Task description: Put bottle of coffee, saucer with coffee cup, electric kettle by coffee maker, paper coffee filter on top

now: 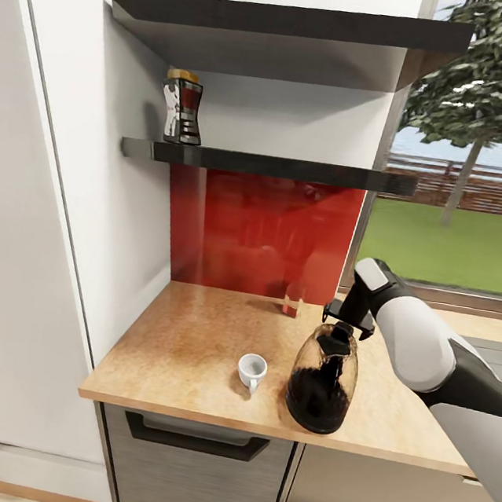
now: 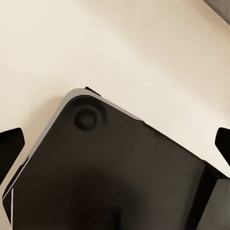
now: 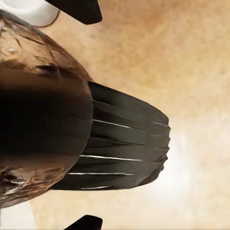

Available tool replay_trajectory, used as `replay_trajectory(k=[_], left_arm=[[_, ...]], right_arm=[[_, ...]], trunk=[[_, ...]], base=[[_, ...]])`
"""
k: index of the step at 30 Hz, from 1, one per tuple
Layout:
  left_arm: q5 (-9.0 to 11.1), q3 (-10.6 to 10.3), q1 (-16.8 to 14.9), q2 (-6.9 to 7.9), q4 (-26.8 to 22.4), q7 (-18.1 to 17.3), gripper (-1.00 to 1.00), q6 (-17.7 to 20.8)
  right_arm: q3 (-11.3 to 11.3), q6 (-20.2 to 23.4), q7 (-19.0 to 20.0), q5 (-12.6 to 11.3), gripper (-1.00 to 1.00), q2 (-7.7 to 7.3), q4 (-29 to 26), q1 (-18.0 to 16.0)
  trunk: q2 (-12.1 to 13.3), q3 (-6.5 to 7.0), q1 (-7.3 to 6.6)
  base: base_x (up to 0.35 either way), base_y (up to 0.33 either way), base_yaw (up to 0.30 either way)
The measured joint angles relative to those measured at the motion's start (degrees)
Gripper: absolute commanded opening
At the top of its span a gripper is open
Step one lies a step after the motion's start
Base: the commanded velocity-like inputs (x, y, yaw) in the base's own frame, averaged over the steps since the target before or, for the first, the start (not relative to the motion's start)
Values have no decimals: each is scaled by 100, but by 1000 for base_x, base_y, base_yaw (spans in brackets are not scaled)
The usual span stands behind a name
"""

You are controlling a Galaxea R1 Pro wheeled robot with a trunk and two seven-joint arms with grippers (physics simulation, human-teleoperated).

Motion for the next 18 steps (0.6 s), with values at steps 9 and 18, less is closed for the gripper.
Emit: replay_trajectory(k=[9,18], left_arm=[[2,-9,0,0,1,0,100,0],[5,-14,0,0,1,0,100,0]], right_arm=[[23,3,-31,54,-100,6,10,0],[32,0,-36,72,-100,9,31,-2]], trunk=[[0,0,0],[-1,1,0]], base=[[0,0,0],[0,0,0]])
